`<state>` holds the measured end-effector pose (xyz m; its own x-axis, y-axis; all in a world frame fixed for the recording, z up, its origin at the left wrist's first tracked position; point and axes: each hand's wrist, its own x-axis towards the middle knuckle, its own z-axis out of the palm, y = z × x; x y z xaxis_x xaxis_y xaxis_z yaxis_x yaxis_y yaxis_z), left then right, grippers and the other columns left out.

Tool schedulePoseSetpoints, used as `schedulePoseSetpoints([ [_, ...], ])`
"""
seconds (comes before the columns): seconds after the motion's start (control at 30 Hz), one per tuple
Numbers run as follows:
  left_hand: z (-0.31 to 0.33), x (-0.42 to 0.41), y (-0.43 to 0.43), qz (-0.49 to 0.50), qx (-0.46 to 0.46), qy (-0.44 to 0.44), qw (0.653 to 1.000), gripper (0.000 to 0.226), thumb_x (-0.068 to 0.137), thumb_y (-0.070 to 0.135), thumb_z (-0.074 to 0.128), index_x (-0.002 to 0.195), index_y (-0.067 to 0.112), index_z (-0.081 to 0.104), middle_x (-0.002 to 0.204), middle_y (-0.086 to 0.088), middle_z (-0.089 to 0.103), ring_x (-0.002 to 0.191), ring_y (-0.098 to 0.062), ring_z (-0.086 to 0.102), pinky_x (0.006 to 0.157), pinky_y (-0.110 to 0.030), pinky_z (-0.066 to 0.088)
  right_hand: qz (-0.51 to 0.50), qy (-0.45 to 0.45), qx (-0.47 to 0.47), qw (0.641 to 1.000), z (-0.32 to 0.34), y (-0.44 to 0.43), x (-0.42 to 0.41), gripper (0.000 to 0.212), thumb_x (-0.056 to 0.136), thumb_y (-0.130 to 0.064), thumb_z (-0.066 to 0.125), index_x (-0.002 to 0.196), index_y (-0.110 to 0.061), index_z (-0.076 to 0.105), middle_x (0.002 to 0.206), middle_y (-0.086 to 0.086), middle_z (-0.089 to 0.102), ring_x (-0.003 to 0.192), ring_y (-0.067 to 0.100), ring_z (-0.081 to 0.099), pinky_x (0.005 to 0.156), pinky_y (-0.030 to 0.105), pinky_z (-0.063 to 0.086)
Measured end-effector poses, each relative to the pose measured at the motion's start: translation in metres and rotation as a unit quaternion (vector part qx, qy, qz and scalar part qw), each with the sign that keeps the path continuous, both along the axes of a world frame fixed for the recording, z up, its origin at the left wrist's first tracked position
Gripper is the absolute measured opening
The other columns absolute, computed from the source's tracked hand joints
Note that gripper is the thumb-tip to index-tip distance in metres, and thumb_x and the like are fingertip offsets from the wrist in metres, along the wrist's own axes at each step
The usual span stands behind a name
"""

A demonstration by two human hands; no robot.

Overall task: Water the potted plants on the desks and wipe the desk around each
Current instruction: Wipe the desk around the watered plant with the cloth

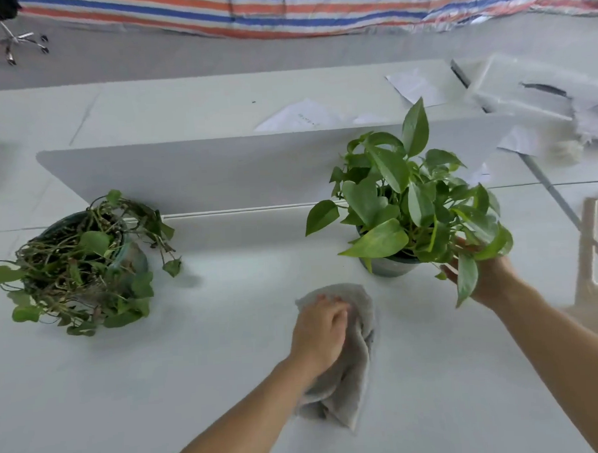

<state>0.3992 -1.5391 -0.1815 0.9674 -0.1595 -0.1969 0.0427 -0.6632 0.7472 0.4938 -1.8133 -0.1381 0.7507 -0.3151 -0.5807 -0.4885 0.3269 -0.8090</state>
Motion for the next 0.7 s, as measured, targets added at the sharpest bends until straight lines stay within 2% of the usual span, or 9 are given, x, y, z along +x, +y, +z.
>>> schedulePoseSetpoints([
  [0.07, 0.032, 0.025, -0.007, 0.104, -0.179, 0.089, 0.974, 0.031, 0.102, 0.015, 0.042, 0.123, 0.015, 0.064, 0.128, 0.002, 0.062, 0.122, -0.010, 0.052, 0.105, -0.022, 0.035, 0.049, -0.030, 0.035, 0.998, 0.014, 0.007, 0.004, 0.012, 0.091, -0.031, 0.062, 0.090, -0.019, 0.065, 0.090, 0.004, 0.068, 0.078, 0.020, 0.063, 0.068, 0.032, 0.056],
  [0.17, 0.073, 0.045, -0.027, 0.164, -0.322, 0.156, 0.919, 0.027, 0.101, 0.011, 0.042, 0.100, 0.030, 0.062, 0.098, 0.018, 0.059, 0.096, 0.001, 0.052, 0.098, -0.024, 0.037, 0.076, -0.036, 0.053, 0.995, 0.019, 0.017, 0.000, 0.029, 0.104, -0.029, 0.042, 0.091, -0.021, 0.066, 0.083, -0.003, 0.074, 0.067, 0.011, 0.069, 0.059, 0.027, 0.060],
  [0.23, 0.086, 0.052, -0.037, 0.171, -0.337, 0.176, 0.909, 0.028, 0.100, 0.014, 0.044, 0.095, 0.038, 0.058, 0.097, 0.022, 0.056, 0.100, -0.001, 0.051, 0.102, -0.030, 0.039, 0.106, -0.062, 0.030, 0.992, 0.021, 0.024, -0.006, 0.017, 0.096, -0.035, 0.058, 0.088, -0.021, 0.066, 0.080, -0.004, 0.073, 0.069, 0.014, 0.068, 0.062, 0.034, 0.059],
  [0.3, 0.089, 0.056, -0.039, 0.192, -0.353, 0.182, 0.897, 0.027, 0.099, 0.016, 0.045, 0.115, 0.032, 0.060, 0.112, 0.016, 0.060, 0.116, -0.009, 0.051, 0.105, -0.033, 0.039, 0.112, -0.064, -0.010, 0.992, 0.018, 0.029, -0.011, 0.005, 0.092, -0.025, 0.067, 0.090, -0.021, 0.066, 0.081, -0.004, 0.072, 0.080, 0.021, 0.064, 0.072, 0.044, 0.055],
  [0.37, 0.088, 0.059, -0.032, 0.221, -0.371, 0.186, 0.883, 0.035, 0.098, 0.012, 0.041, 0.127, 0.024, 0.058, 0.123, 0.008, 0.062, 0.121, -0.013, 0.052, 0.102, -0.033, 0.039, 0.103, -0.043, -0.032, 0.993, 0.015, 0.037, -0.019, 0.014, 0.098, -0.010, 0.058, 0.103, -0.020, 0.067, 0.094, -0.002, 0.074, 0.095, 0.022, 0.065, 0.081, 0.044, 0.054],
  [0.43, 0.088, 0.065, -0.019, 0.235, -0.375, 0.189, 0.877, 0.036, 0.098, 0.011, 0.040, 0.122, 0.026, 0.061, 0.123, 0.005, 0.065, 0.120, -0.015, 0.055, 0.100, -0.036, 0.041, 0.122, -0.043, -0.027, 0.991, 0.011, 0.050, -0.029, 0.022, 0.098, -0.008, 0.058, 0.117, -0.018, 0.065, 0.111, 0.003, 0.073, 0.104, 0.021, 0.066, 0.082, 0.039, 0.055],
  [0.5, 0.088, 0.074, -0.004, 0.240, -0.371, 0.188, 0.877, 0.033, 0.097, 0.012, 0.039, 0.114, 0.027, 0.064, 0.114, 0.003, 0.070, 0.113, -0.017, 0.060, 0.099, -0.040, 0.044, 0.135, -0.049, -0.018, 0.990, 0.009, 0.065, -0.040, 0.021, 0.096, -0.007, 0.060, 0.113, -0.019, 0.066, 0.113, 0.005, 0.071, 0.105, 0.023, 0.065, 0.086, 0.041, 0.056],
  [0.6, 0.088, 0.090, 0.017, 0.252, -0.382, 0.180, 0.871, 0.032, 0.099, 0.015, 0.039, 0.120, 0.017, 0.063, 0.098, -0.001, 0.072, 0.095, -0.020, 0.065, 0.096, -0.045, 0.050, 0.145, -0.059, -0.022, 0.987, 0.008, 0.085, -0.055, 0.021, 0.094, 0.000, 0.062, 0.100, -0.018, 0.070, 0.087, -0.008, 0.076, 0.088, 0.017, 0.067, 0.086, 0.040, 0.053],
  [0.7, 0.087, 0.102, 0.032, 0.258, -0.391, 0.187, 0.864, 0.025, 0.099, 0.016, 0.042, 0.097, 0.014, 0.067, 0.078, -0.001, 0.073, 0.077, -0.017, 0.066, 0.072, -0.038, 0.056, 0.181, -0.052, -0.039, 0.981, 0.005, 0.104, -0.066, 0.043, 0.099, 0.010, 0.042, 0.098, -0.023, 0.069, 0.082, -0.017, 0.076, 0.088, 0.008, 0.069, 0.080, 0.029, 0.056],
])
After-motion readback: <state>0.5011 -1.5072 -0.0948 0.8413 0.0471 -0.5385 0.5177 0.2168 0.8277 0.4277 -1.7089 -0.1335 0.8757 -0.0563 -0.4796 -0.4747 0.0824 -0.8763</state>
